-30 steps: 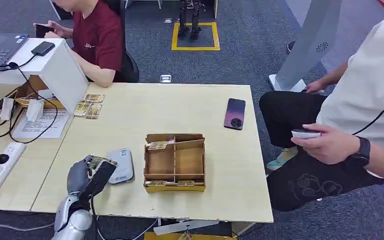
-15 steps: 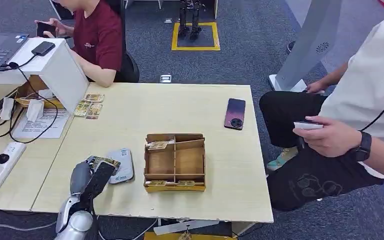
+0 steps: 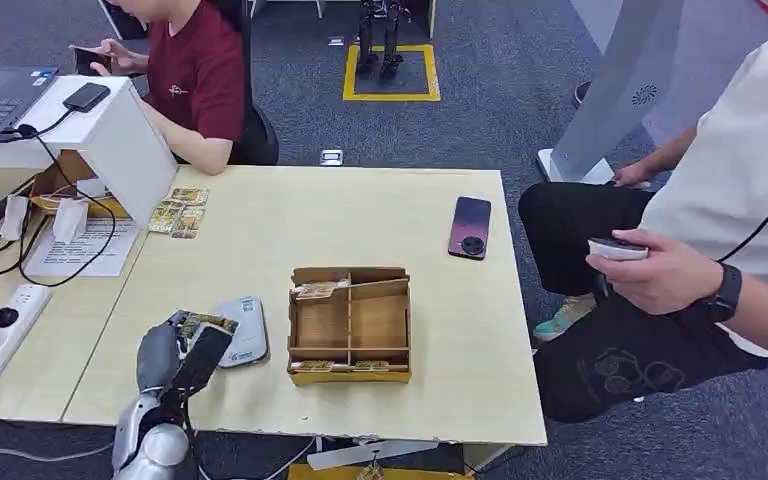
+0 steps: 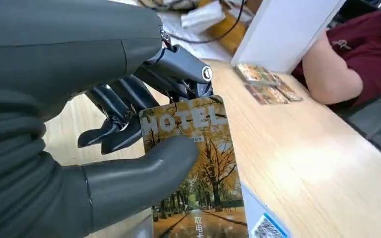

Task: Pass the card to the sensor for recognition and then transmit it.

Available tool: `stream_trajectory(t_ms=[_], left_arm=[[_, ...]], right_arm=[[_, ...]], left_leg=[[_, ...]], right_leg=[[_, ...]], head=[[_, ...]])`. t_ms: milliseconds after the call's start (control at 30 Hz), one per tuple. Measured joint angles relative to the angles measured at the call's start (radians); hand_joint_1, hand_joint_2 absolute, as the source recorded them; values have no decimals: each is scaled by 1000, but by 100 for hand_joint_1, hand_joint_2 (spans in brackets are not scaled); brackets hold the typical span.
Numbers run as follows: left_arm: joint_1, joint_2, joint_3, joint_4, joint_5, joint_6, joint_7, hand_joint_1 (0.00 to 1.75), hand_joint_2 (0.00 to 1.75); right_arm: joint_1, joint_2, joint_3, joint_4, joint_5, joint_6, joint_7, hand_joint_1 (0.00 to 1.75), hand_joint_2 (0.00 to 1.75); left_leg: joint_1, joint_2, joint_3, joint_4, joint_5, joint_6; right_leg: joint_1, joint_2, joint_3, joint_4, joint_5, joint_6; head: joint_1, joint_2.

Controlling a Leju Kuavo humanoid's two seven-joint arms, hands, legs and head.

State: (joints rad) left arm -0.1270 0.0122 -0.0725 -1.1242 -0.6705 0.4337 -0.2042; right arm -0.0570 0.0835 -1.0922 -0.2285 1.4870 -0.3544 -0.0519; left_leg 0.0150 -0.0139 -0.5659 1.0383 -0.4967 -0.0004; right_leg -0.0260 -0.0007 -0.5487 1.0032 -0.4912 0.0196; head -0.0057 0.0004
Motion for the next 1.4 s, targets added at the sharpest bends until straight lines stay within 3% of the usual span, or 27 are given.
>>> stream_trajectory(t_ms=[300,500,567,700,833,967,1133,1400], left_arm=[[0,-4,13,0,87,-20,-46,175,175],[-4,-4,15,-8,68,-8,-44,175,175],[-4,-5,15,-23,120,-40,-64,175,175],[-3,-12,15,-85,351,-151,-125,175,175],[-4,-13,15,-126,385,-165,-132,175,175],[-24,-12,16,-155,413,-139,-155,175,175],[-118,6,35,-164,365,-33,-211,175,175],[-225,22,51,-121,324,13,-256,175,175]], right_arm=[[0,0,0,1,0,0,0,0,175],[-1,0,0,2,1,0,0,0,175],[-1,0,0,3,1,-1,-1,0,175],[-1,0,0,4,4,-7,-1,0,175],[0,1,0,4,8,-8,-1,0,175],[-1,2,0,4,13,-8,-3,0,175],[-6,2,5,4,31,-4,-16,0,175],[-12,2,20,4,53,12,-18,0,175]], left_leg=[[0,0,0,0,0,0],[0,0,0,0,0,0],[0,0,0,0,0,0],[0,0,0,0,0,0],[0,0,0,0,0,0],[0,0,0,0,0,0],[0,0,-1,0,2,0],[0,0,-1,0,3,1]], right_leg=[[0,0,0,0,0,0],[0,0,0,0,0,0],[0,0,0,0,0,0],[0,0,0,0,0,0],[0,0,0,0,0,0],[0,0,-1,0,0,0],[0,0,-1,0,1,0],[0,-1,-1,0,2,0]], head=[[0,0],[0,0],[0,0],[0,0],[0,0],[0,0],[0,0],[0,0]])
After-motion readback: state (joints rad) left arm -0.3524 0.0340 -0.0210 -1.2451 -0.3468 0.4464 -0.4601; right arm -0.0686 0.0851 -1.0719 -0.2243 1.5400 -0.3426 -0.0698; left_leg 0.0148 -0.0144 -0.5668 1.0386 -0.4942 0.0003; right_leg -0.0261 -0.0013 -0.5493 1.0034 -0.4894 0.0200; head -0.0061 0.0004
